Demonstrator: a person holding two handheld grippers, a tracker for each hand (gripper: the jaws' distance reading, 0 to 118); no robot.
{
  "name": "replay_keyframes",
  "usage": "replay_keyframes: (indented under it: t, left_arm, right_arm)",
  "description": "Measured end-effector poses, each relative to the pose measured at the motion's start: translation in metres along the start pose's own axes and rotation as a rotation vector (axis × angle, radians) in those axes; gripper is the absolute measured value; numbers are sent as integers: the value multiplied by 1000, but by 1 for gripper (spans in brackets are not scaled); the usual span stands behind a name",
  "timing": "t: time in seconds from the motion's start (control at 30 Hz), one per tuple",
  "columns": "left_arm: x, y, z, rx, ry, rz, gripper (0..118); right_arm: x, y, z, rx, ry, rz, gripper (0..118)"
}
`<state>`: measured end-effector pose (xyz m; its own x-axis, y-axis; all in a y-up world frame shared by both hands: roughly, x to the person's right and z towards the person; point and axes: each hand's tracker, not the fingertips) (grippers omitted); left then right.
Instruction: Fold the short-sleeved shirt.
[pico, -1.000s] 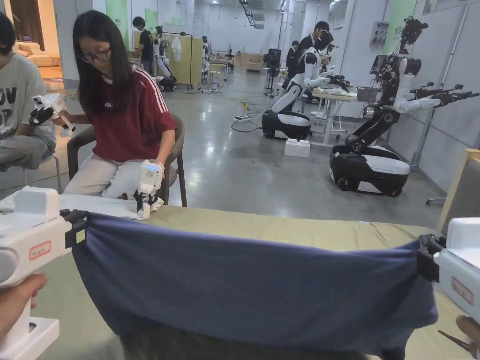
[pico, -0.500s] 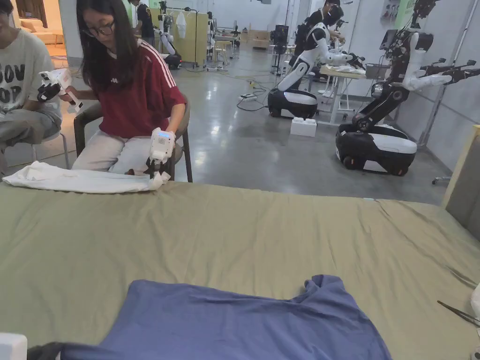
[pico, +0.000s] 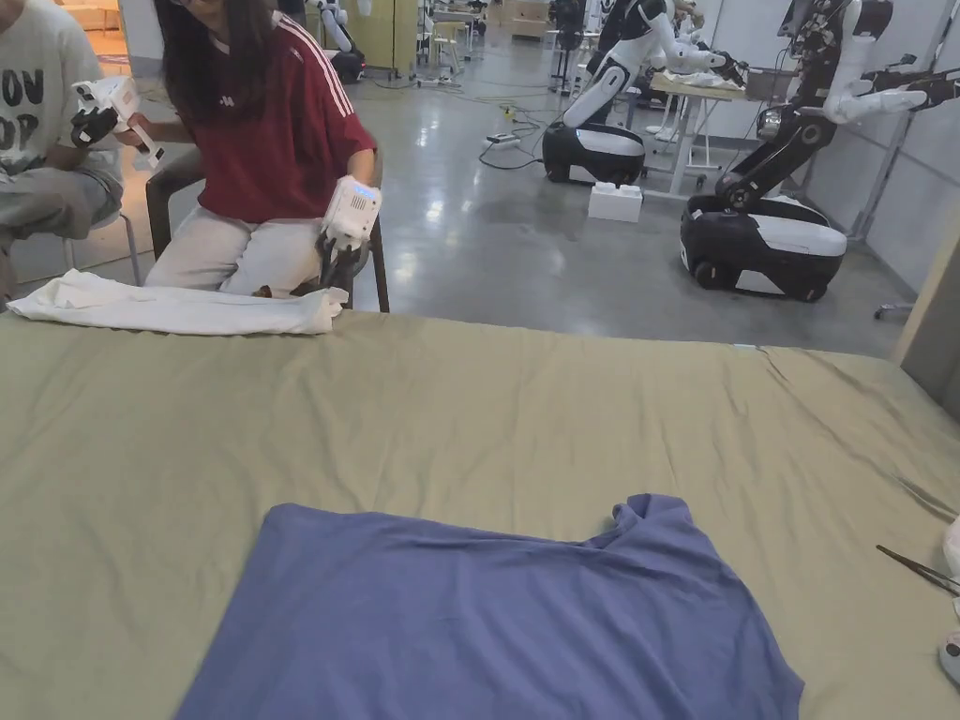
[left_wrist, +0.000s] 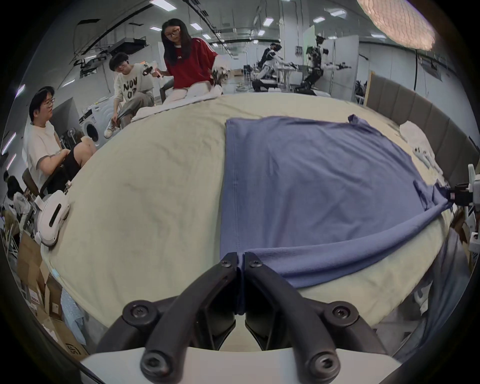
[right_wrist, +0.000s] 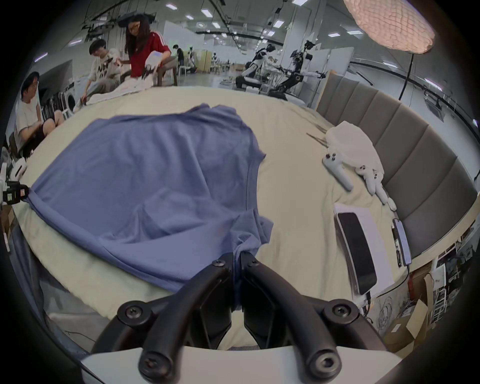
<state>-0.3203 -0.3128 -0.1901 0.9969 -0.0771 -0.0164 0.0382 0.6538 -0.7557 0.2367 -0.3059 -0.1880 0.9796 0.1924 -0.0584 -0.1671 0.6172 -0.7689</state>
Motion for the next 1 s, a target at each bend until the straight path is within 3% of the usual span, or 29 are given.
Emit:
replay_keyframes:
  t: [0.03, 0.1, 0.17, 0.27, 0.37, 0.5, 0.6, 0.67, 0.8, 0.83, 1.0]
  left_arm:
    - [0, -2, -1, -5, -3, 2, 14]
    - [-3, -5, -3, -34, -11, 8, 40]
    - [-8, -9, -3, -38, -8, 10, 69]
    - [-9, -1, 10, -2, 14, 35, 70]
    - [-9, 21, 21, 98, 20, 48, 70]
    - [0, 53, 17, 216, -19, 50, 67]
    - [15, 78, 10, 274, -17, 29, 47]
    - [29, 96, 14, 350, -20, 25, 44]
    - [47, 124, 32, 527, -10, 52, 10]
    - [51, 129, 37, 563, 1, 59, 1]
    - [63, 141, 57, 679, 45, 62, 0]
  right_arm:
    - [-1, -2, -2, -21, 2, 1, 36]
    - [-1, -4, -3, -48, -2, 10, 63]
    - [-4, -3, 2, -48, -24, 27, 75]
    - [-6, 7, 17, 20, -82, 32, 77]
    - [-9, 28, 29, 121, -60, -22, 77]
    - [-23, 62, 26, 261, -10, -79, 77]
    - [-40, 89, 25, 367, -12, -112, 67]
    - [-48, 108, 29, 448, 7, -159, 64]
    - [-61, 141, 50, 636, 20, -181, 9]
    - [-64, 147, 56, 674, 5, -174, 5]
    - [-73, 163, 74, 784, -3, -187, 0]
